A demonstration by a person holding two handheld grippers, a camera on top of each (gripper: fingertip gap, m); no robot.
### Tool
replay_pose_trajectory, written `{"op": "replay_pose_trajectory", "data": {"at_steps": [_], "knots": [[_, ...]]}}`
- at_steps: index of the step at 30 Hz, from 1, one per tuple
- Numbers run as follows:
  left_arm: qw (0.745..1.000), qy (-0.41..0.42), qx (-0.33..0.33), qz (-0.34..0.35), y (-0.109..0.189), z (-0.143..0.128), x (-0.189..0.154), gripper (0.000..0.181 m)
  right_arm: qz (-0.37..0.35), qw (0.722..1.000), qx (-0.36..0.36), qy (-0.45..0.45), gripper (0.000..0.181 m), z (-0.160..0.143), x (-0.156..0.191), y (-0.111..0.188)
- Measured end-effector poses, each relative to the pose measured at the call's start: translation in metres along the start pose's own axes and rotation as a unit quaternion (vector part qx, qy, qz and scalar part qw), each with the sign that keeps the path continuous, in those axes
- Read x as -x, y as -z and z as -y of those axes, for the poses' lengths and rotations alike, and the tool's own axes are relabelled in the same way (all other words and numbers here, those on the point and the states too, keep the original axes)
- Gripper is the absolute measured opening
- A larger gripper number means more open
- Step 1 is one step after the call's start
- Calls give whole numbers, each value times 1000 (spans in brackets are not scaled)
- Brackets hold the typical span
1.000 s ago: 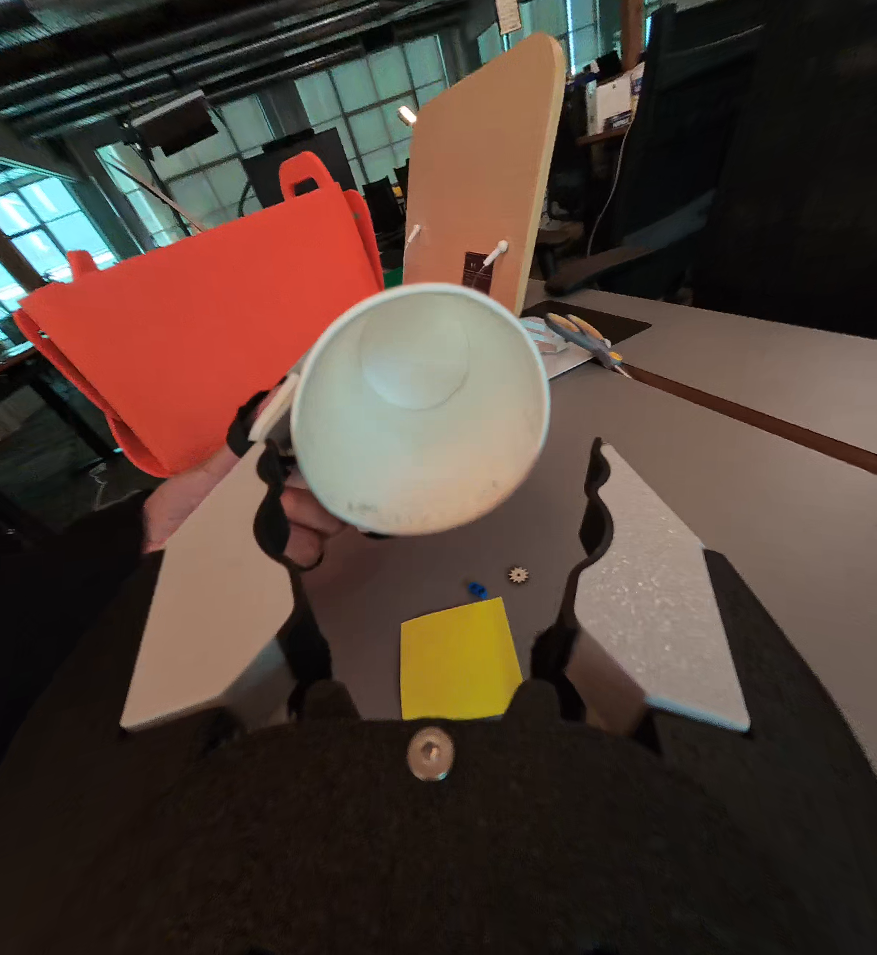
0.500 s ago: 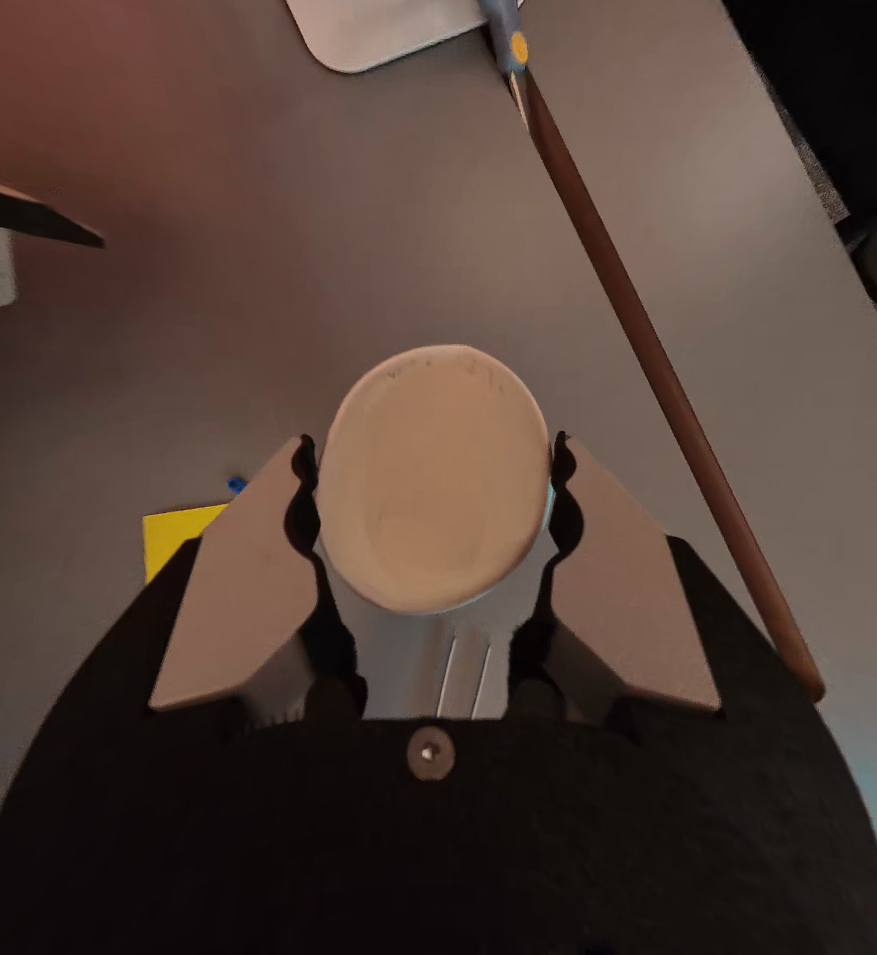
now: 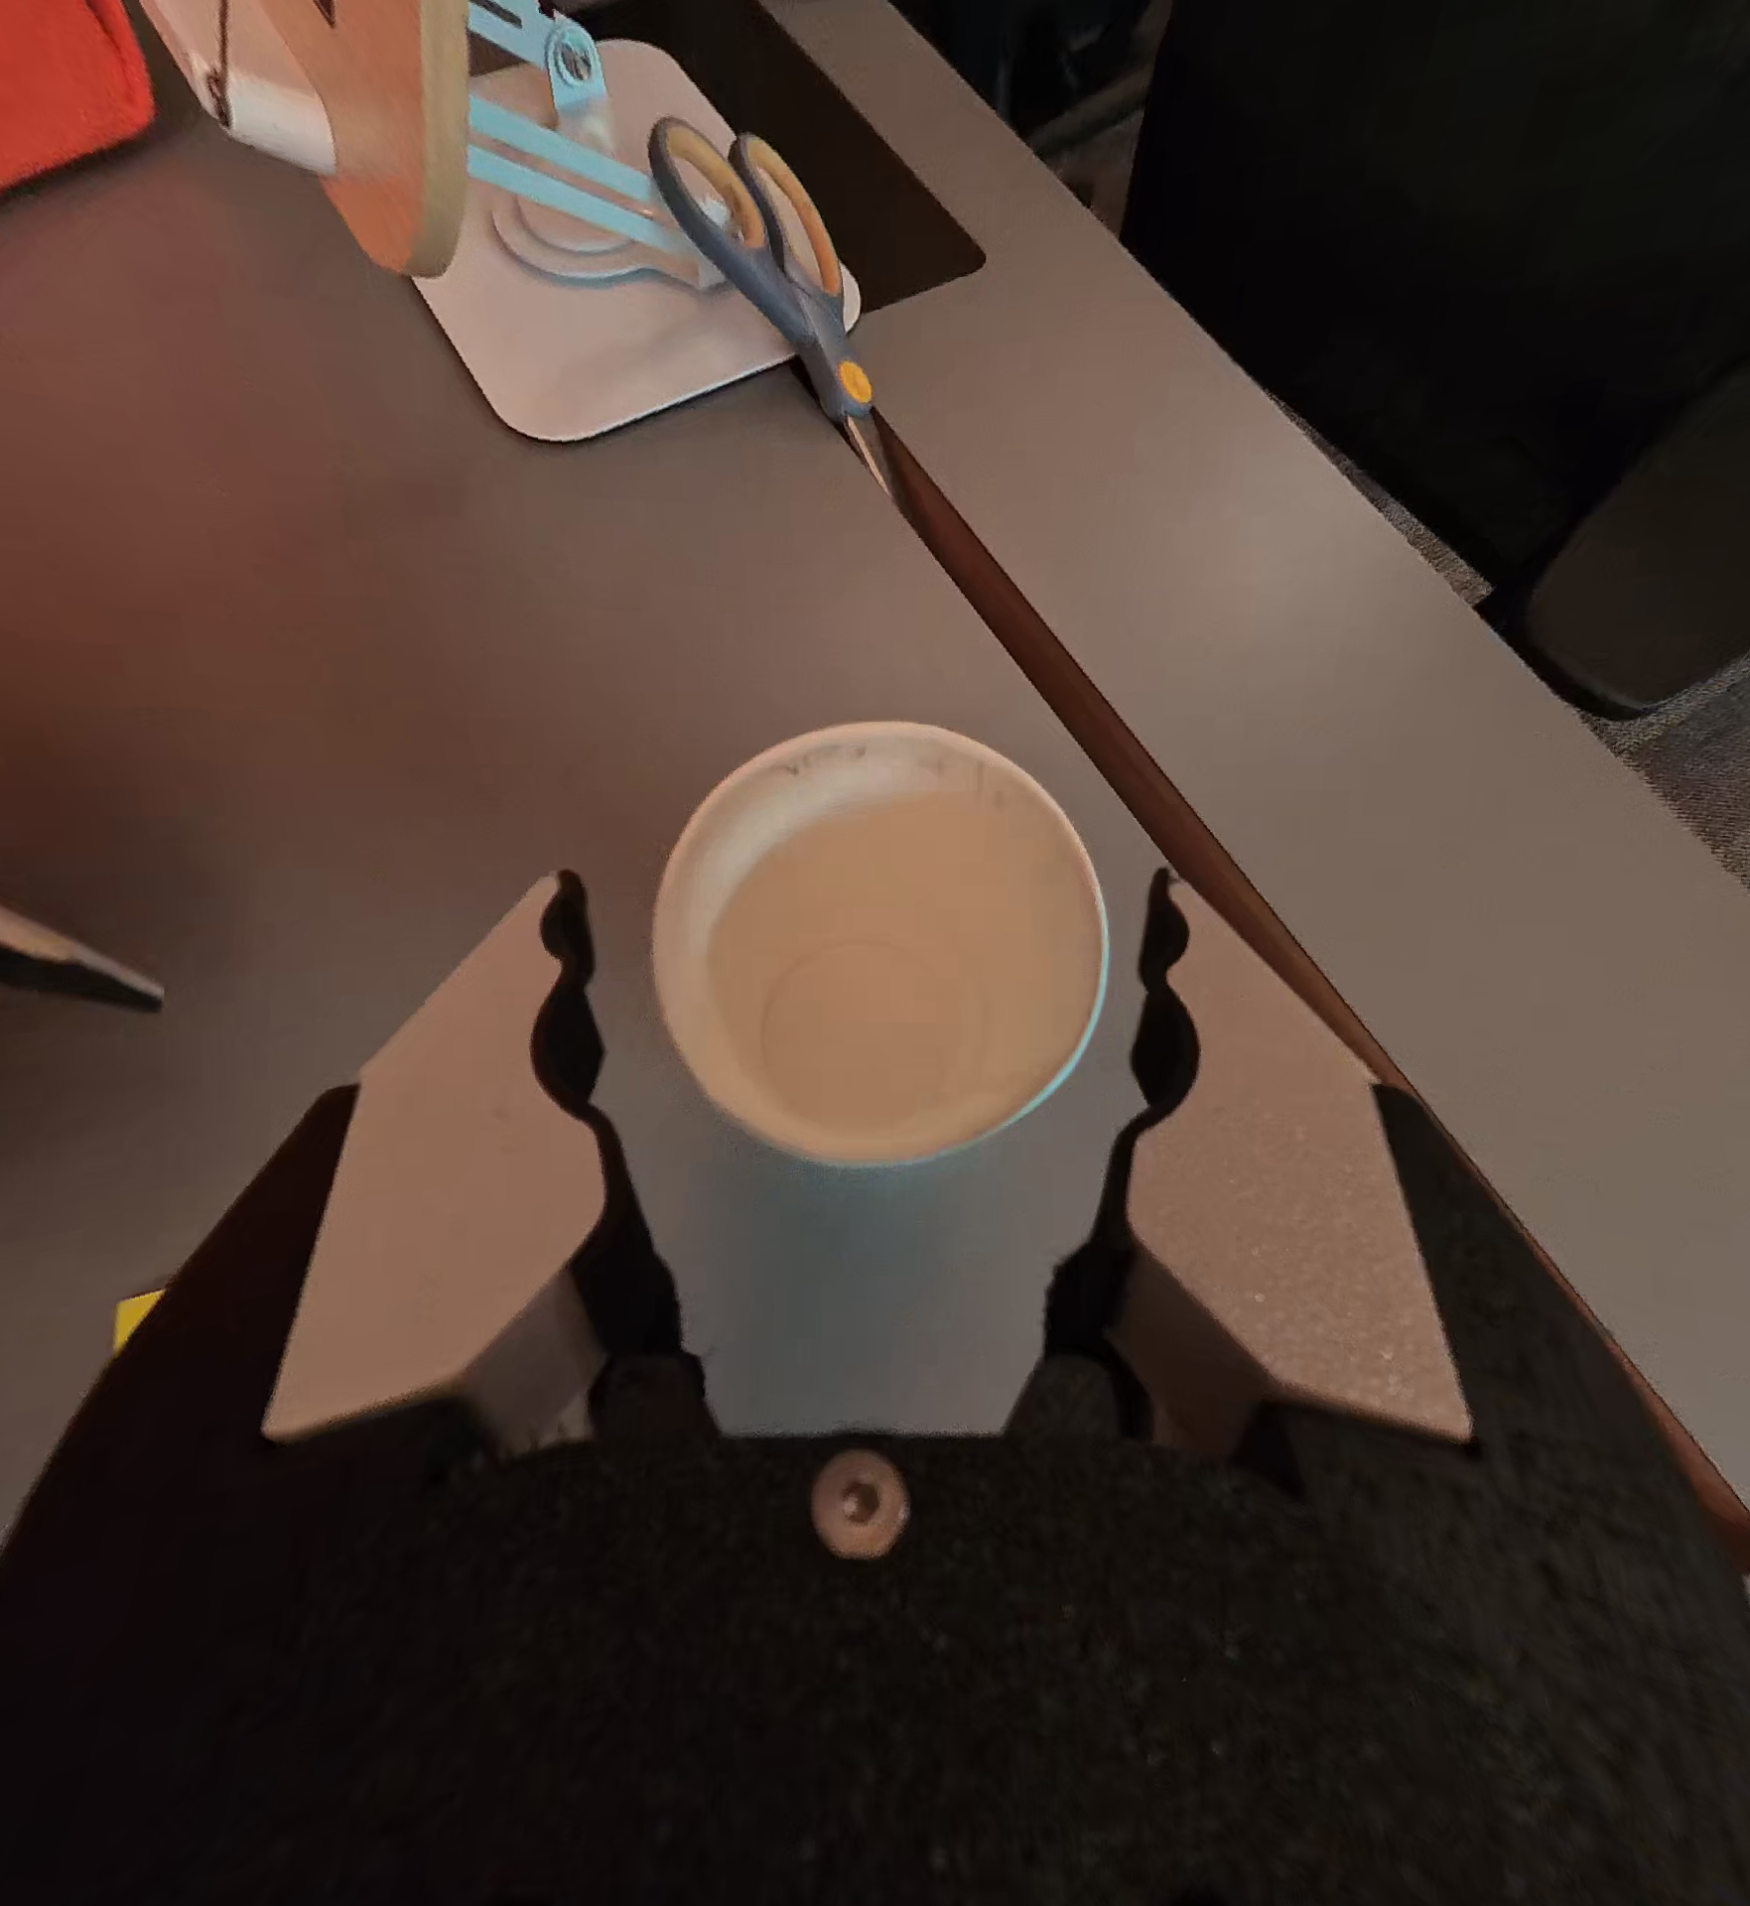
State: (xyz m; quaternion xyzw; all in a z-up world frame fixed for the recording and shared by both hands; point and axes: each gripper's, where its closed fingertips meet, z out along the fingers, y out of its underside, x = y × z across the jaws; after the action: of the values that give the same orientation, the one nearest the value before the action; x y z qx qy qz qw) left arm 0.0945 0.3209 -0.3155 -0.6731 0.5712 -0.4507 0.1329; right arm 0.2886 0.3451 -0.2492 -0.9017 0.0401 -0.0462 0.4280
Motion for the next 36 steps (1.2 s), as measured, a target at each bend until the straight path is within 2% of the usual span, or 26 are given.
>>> {"op": "replay_pose_trajectory", "data": {"at_steps": [3,6,8,11,15,16,18,20,24,26,27,28,31,33,34,36], "knots": [[998,-35,58,-10,-6,-24,-20,80,-5,1000,-25,1,109,3,2,23],[997,-25,62,-34,-16,-34,-43,80,-13,998,-54,-1,102,-16,7,61],[997,-27,67,-33,-27,-39,-52,80,-21,999,-30,-12,102,-58,4,81],[996,-39,74,-21,-42,-43,-63,80,14,999,7,-50,112,-134,9,110],[994,-48,87,-46,-64,-44,-92,80,30,995,77,-60,94,-232,11,153],[994,-55,89,-36,-66,-42,-94,80,32,993,88,-65,92,-249,12,163],[996,-50,67,-42,-66,-29,-102,80,44,991,89,-92,78,-267,16,179],[996,-52,57,-54,-61,-16,-114,80,22,992,77,-98,68,-279,14,187],[985,-155,61,-54,-44,9,-138,80,-15,995,71,-68,49,-291,12,182],[976,-166,75,-118,-33,9,-166,79,-46,995,67,-57,31,-291,5,180],[973,-161,85,-144,-29,8,-175,79,-44,996,60,-55,15,-289,7,178],[971,-165,86,-148,-28,9,-178,79,-51,995,56,-59,14,-288,6,177],[956,-277,78,-57,-29,9,-166,79,2,994,79,-81,11,-285,24,180],[919,-383,88,22,-23,-3,-158,81,32,994,70,-76,11,-269,43,188],[901,-415,97,76,-18,-8,-151,81,40,995,65,-68,11,-259,52,193],[868,-471,93,127,-10,-19,-150,81,71,993,66,-67,11,-237,76,204]]}}
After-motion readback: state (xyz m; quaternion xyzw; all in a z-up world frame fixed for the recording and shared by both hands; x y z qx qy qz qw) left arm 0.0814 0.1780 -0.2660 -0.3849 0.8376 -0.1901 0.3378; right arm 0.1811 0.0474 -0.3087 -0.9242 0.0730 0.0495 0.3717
